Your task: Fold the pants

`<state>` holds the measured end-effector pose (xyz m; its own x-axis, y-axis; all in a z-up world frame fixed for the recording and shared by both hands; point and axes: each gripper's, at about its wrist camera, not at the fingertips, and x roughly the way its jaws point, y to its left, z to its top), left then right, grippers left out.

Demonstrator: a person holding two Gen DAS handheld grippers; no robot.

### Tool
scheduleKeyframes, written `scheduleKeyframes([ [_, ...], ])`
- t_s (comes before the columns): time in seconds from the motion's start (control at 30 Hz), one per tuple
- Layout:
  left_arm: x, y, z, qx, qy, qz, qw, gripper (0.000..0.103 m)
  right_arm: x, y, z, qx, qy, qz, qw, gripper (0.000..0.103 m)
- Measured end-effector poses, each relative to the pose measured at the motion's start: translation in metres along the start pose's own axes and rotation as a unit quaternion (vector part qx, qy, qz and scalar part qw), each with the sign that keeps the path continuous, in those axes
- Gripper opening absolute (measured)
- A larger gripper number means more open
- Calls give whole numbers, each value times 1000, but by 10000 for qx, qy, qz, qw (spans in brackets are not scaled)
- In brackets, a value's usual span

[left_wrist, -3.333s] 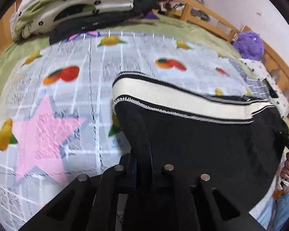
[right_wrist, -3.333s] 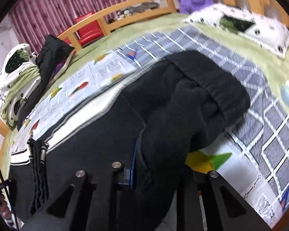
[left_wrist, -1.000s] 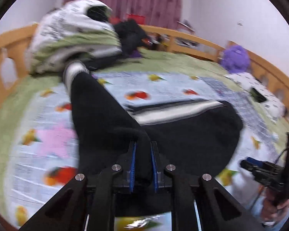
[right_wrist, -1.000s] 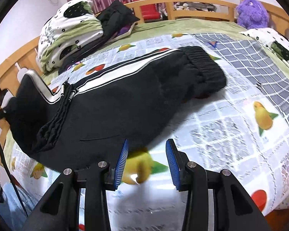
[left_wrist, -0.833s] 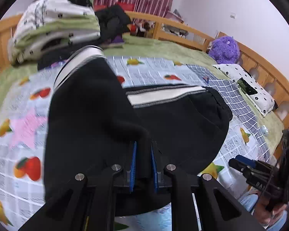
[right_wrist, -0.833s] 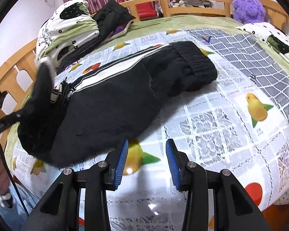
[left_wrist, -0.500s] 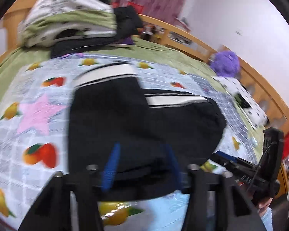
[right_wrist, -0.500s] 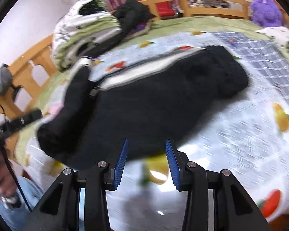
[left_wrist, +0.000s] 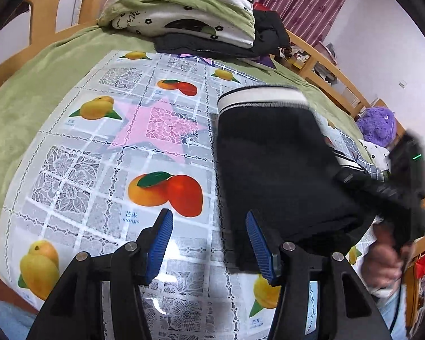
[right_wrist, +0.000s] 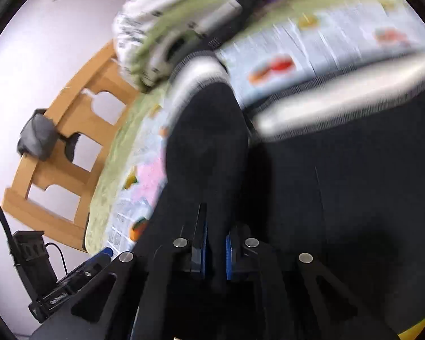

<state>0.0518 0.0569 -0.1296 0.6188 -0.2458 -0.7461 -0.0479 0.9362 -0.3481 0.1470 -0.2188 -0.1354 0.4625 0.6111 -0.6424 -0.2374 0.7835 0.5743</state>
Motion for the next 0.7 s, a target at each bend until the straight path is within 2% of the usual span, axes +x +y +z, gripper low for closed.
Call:
scheduleKeyframes([
  [0.1,6,-5,0,26,65,-27,10000,52,-34,23,17,-432,-330,86,9985,9],
  [0.23,13,-26,-2,130,148,-137,9997,52,-71,27,35,-888,-400,-285,9948,9],
  [0.4,20,-62,-3,465,140,-189,9986,52,-112,-18,50,-844,-584,-630,9927,9],
  [0.7,34,-124,-9,883,304,-623,9937,52,-174,-111,69,-703,-785,-1555,9822,9],
])
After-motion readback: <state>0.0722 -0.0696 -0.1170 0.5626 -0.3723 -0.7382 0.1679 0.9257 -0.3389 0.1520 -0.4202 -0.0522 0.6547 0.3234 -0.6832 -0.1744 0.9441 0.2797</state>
